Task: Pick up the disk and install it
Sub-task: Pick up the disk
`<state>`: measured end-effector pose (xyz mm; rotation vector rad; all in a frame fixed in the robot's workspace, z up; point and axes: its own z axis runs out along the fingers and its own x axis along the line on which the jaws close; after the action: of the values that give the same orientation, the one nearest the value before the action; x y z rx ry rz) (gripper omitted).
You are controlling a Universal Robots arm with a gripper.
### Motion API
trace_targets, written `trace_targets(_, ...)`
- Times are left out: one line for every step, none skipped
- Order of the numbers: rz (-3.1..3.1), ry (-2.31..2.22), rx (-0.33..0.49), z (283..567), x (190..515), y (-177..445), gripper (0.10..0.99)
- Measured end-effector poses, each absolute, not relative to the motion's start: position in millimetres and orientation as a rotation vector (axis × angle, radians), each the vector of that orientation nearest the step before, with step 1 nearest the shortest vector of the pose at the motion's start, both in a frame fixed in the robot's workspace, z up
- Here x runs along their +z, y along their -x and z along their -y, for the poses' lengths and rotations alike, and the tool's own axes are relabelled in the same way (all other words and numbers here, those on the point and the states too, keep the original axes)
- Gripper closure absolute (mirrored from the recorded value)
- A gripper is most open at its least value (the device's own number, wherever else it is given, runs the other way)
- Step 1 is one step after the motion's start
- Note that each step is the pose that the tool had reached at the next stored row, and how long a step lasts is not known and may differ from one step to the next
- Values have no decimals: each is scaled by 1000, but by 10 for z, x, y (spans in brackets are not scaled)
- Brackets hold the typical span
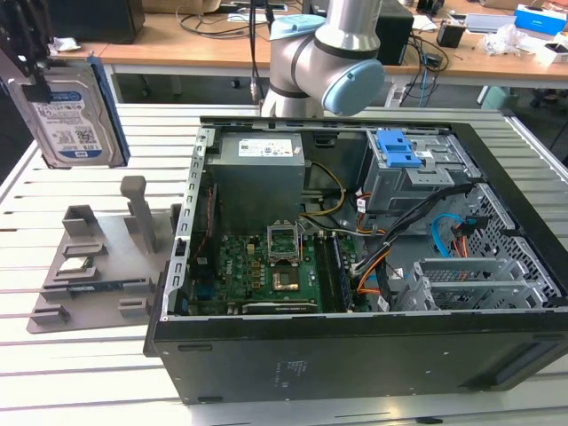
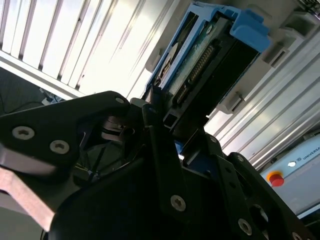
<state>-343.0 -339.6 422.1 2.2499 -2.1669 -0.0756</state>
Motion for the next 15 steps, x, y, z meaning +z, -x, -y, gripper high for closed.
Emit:
trace_targets(2167, -2250, -76, 3394, 4260, 3429, 722)
trace_targets(2167, -2250, -76, 3393, 4281, 3428, 722)
trace_targets(2167, -2250, -76, 3392, 4299, 3428, 722)
trace_targets(2167, -2250, -76, 3391, 4329, 3428, 722)
trace_targets(2167, -2250, -76, 3391, 4355, 3428, 722)
trace_targets(2167, -2250, -76, 3391, 4410, 3428, 722)
trace_targets(2167, -2250, -76, 3390, 4447, 3427, 722)
trace_targets(2167, -2250, -76, 3390, 4482, 3428, 722)
trace_targets(2167, -2250, -76, 3389, 4521, 3428, 722)
trace_targets(2167, -2250, -76, 3389, 4543, 3427, 722)
trace_targets(2167, -2250, -76, 3389, 4563, 3427, 722)
trace_targets(2167, -2250, -76, 3388, 4589, 3427, 722)
trace_targets(2167, -2250, -76, 3387, 4616, 3428, 722)
trace_targets(2167, -2250, -76, 3386, 4655, 3428, 722)
trace_targets(2167, -2250, -76, 3385, 4678, 3428, 722)
